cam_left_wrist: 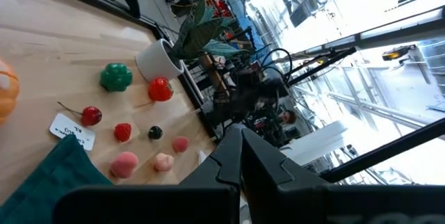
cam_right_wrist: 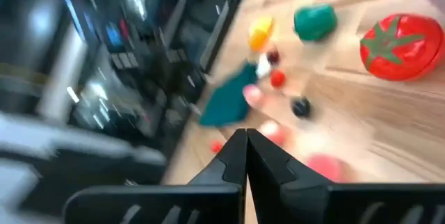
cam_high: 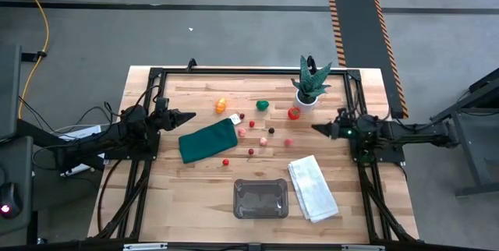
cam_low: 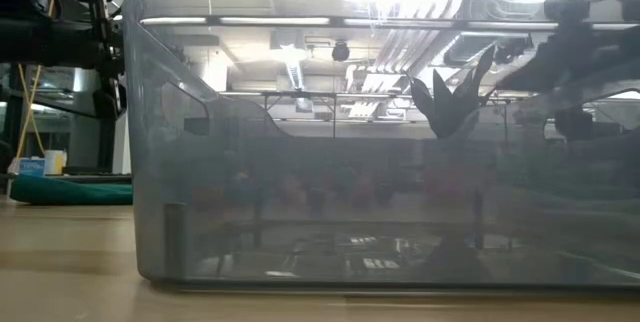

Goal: Pick and placing Produce into tupperware
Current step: Put the right pink peach into the black bin

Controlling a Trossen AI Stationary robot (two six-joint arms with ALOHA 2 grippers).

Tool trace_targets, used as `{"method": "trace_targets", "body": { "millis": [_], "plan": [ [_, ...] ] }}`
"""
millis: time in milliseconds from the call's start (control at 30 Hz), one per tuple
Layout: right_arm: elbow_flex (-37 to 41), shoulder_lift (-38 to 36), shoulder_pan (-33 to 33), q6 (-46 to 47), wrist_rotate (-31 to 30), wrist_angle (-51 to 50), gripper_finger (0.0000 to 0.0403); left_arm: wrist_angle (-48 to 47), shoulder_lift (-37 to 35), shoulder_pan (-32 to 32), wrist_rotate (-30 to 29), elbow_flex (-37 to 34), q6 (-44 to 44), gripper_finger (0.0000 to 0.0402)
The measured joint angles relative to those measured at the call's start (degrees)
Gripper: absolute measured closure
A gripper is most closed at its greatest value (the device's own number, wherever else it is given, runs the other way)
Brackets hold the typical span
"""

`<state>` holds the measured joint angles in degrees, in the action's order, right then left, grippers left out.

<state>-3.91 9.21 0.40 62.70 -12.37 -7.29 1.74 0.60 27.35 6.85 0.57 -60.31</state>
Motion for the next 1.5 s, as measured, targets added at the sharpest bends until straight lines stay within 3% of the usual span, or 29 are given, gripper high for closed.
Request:
{"method": "trace_targets", "body": {
  "millis": [233, 400, 567, 967, 1333, 1500],
  "plan": [
    [-0.1, 6.9, 0.0, -14.1, 2.1, 4.0, 0.0402, 0.0, 0.0, 0.0, 0.0, 0.0, 0.0, 0.0401],
    [-0.2, 10.8, 0.0, -17.9, 1.3, 3.0, 0.0402, 0.0, 0.0, 0.0, 0.0, 0.0, 0.0, 0.0401],
    [-0.2, 16.0, 0.0, -25.2, 4.7, 2.5, 0.0402, 0.0, 0.0, 0.0, 0.0, 0.0, 0.0, 0.0401],
    [-0.2, 22.4, 0.0, -33.0, 9.2, 5.4, 0.0402, 0.0, 0.0, 0.0, 0.0, 0.0, 0.0, 0.0401],
    [-0.2, 23.9, 0.0, -33.3, 9.8, 5.4, 0.0402, 0.0, 0.0, 0.0, 0.0, 0.0, 0.0, 0.0401],
    [-0.2, 23.8, 0.0, -38.7, 9.8, 5.4, 0.0402, 0.0, 0.0, 0.0, 0.0, 0.0, 0.0, 0.0401]
  ]
}}
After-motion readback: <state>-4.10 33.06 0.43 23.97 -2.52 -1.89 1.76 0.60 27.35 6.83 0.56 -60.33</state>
